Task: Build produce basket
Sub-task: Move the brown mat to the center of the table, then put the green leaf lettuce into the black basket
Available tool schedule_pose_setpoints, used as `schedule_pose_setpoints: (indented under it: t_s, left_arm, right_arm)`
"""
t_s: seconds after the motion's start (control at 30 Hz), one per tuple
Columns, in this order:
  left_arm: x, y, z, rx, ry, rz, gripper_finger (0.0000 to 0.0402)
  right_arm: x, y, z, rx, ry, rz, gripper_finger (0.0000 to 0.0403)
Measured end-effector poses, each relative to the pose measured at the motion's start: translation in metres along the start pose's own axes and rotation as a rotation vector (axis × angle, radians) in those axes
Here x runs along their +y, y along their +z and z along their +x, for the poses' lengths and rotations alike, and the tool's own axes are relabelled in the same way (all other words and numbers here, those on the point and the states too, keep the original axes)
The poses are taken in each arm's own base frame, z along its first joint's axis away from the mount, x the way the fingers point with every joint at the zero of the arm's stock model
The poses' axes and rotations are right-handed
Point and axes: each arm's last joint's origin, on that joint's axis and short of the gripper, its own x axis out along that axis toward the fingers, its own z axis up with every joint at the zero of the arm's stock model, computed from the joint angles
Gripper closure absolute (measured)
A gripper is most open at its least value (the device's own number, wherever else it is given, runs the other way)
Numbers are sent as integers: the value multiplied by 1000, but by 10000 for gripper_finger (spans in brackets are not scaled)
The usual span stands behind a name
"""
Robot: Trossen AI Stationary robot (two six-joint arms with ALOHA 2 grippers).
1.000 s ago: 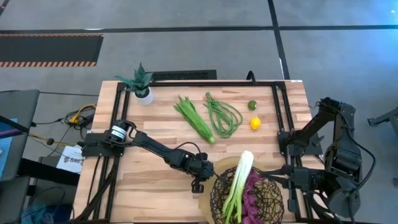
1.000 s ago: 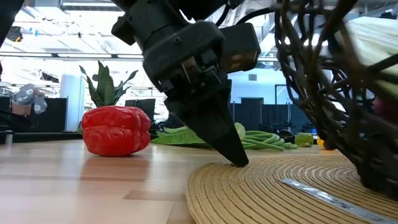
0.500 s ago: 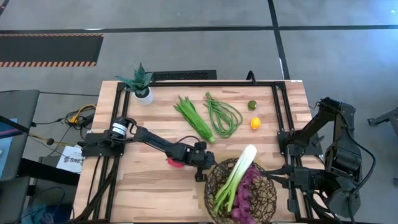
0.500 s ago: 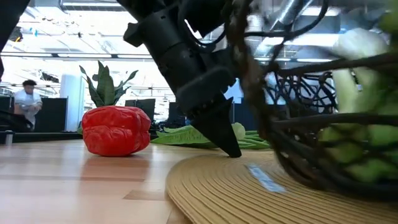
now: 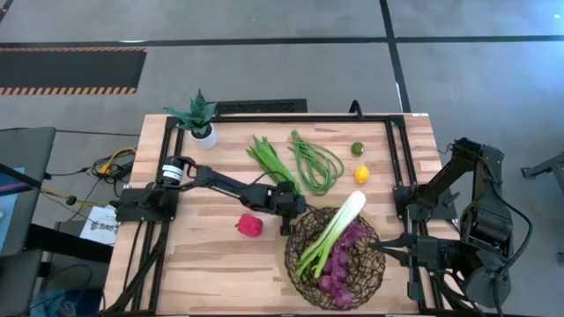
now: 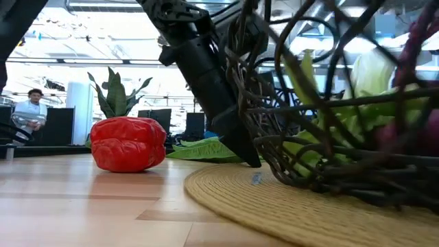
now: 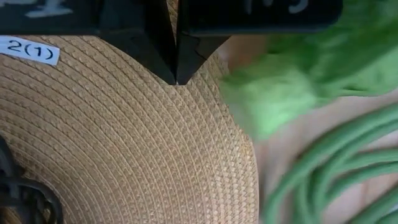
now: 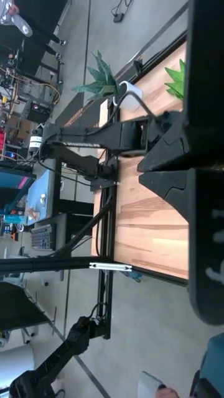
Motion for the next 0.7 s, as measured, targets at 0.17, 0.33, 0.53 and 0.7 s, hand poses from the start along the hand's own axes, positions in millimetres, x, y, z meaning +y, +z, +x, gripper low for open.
schedule_pose_setpoints:
  t_s: [0.17, 0.33, 0.53, 0.7]
  left_arm:
    - [8, 2, -6, 2, 12, 5, 401]
    - [1, 0, -35, 65, 3, 57, 401]
    - [-9, -12, -92, 226, 95, 69, 401]
    - [-15, -25, -130, 309, 230, 84, 401]
  right_arm:
    - [0, 0, 0, 0, 0, 0, 402]
    - [0, 0, 0, 0, 1, -14, 400]
    - [-1, 1, -1, 1, 8, -19, 398]
    - [-2, 1, -1, 7, 22, -7, 387]
